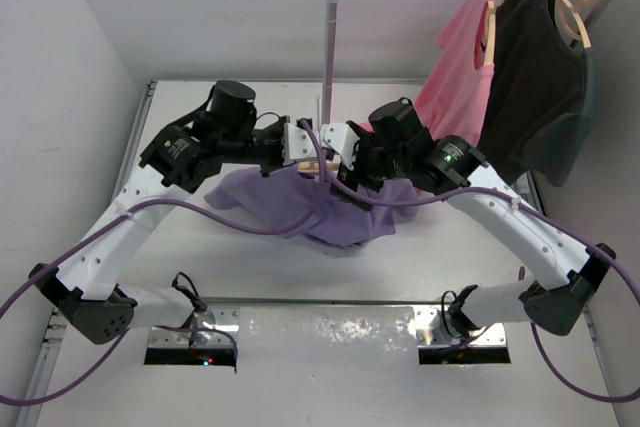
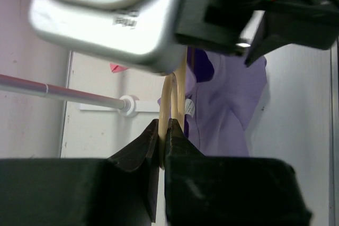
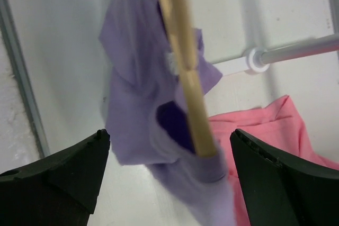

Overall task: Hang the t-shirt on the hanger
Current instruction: Place the hanger at the clothesline.

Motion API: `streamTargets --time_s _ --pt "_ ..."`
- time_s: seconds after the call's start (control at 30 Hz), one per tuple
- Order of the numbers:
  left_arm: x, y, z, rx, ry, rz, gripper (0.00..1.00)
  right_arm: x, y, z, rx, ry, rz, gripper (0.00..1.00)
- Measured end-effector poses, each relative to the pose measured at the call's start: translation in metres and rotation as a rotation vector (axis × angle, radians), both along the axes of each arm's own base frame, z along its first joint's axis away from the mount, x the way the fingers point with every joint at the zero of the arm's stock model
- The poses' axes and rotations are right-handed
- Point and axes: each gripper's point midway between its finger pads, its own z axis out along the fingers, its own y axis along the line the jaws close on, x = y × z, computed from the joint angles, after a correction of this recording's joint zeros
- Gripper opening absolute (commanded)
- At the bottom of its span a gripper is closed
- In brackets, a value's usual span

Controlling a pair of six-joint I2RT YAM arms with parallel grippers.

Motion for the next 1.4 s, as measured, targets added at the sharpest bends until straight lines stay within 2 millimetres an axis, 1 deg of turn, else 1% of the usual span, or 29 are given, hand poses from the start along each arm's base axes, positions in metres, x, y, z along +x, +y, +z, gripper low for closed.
streamTargets --time_s 0.07,0.13,0.17,0.2,0.27,0.37,0.4,0.43,0.47,0.5,0.53,0.6,0.63,0.67,0.8,0.83,0.87,0.9,0.93,0.97,1.0,1.03,1.17,1.3,1.4 --pt "-0.003 0.0 -0.001 0.003 0.003 -0.018 0.0 0.006 0.002 -0.001 0.007 -0.023 -0.011 0.89" --pt "-0.006 -0.001 -0.001 0.004 0.002 -0.034 0.0 0.014 0.007 0.004 0.034 -0.059 -0.019 0.86" --pt "-0.007 -0.001 -0.001 0.004 0.002 -0.04 0.0 0.018 0.01 0.005 0.048 -0.074 -0.019 0.83" --pt "-0.008 -0.001 -0.001 0.003 0.003 -0.043 0.0 0.021 0.013 0.006 0.063 -0.087 -0.018 0.74" --pt "-0.009 -0.001 0.0 -0.001 0.003 -0.046 0.0 0.025 0.016 0.005 0.08 -0.098 -0.018 0.67" --pt "-0.012 -0.001 0.002 -0.011 0.005 -0.052 0.0 0.029 0.019 -0.006 0.091 -0.08 -0.016 0.66" --pt "-0.013 -0.001 0.003 -0.013 0.006 -0.055 0.0 0.03 0.019 -0.012 0.089 -0.072 -0.018 0.64" --pt "-0.013 -0.001 0.003 -0.015 0.007 -0.058 0.0 0.03 0.017 -0.019 0.086 -0.06 -0.019 0.59" --pt "-0.014 -0.001 0.004 -0.017 0.007 -0.062 0.0 0.03 0.014 -0.027 0.079 -0.043 -0.022 0.54" --pt "-0.015 -0.002 0.004 -0.018 0.007 -0.064 0.0 0.029 0.013 -0.031 0.076 -0.033 -0.025 0.49" --pt "-0.015 -0.002 0.004 -0.017 0.009 -0.066 0.0 0.03 0.009 -0.039 0.07 -0.013 -0.035 0.36" --pt "-0.016 -0.002 0.003 -0.017 0.014 -0.069 0.0 0.029 0.007 -0.045 0.07 0.007 -0.035 0.08" --pt "-0.014 -0.002 0.004 -0.02 0.002 -0.068 0.0 0.028 0.008 -0.046 0.073 0.018 -0.02 0.0" --pt "-0.012 -0.003 0.007 -0.024 -0.013 -0.066 0.0 0.021 0.012 -0.048 0.079 0.045 -0.009 0.0" --pt "-0.011 -0.003 0.009 -0.024 -0.03 -0.071 0.0 0.015 0.017 -0.049 0.111 0.087 -0.011 0.0" --pt "-0.011 -0.002 0.008 -0.023 -0.032 -0.071 0.07 0.013 0.017 -0.05 0.12 0.101 -0.011 0.0" --pt "-0.01 -0.002 0.008 -0.02 -0.035 -0.069 0.18 0.009 0.018 -0.051 0.129 0.114 -0.01 0.0" --pt "-0.009 -0.002 0.008 -0.018 -0.042 -0.064 0.32 0.005 0.017 -0.053 0.137 0.132 -0.015 0.0" --pt "-0.007 0.0 0.007 -0.012 -0.051 -0.051 0.58 0.0 0.014 -0.054 0.144 0.15 -0.028 0.0" --pt "-0.005 0.002 0.006 -0.003 -0.058 -0.038 0.79 -0.003 0.011 -0.055 0.148 0.164 -0.044 0.0" --pt "-0.004 0.005 0.004 0.003 -0.062 -0.019 0.91 -0.007 0.006 -0.056 0.156 0.18 -0.07 0.0" --pt "-0.002 0.008 0.001 0.012 -0.065 0.001 1.0 -0.012 0.002 -0.055 0.165 0.196 -0.091 0.0" --pt "0.005 0.017 -0.009 0.044 -0.072 0.061 1.0 -0.027 -0.01 -0.045 0.213 0.247 -0.169 0.0" --pt "0.017 0.02 -0.009 0.046 -0.098 0.117 1.0 -0.039 -0.018 -0.034 0.255 0.291 -0.237 0.0" --pt "0.029 0.023 -0.008 0.034 -0.117 0.182 1.0 -0.042 -0.032 -0.031 0.24 0.305 -0.328 0.0"
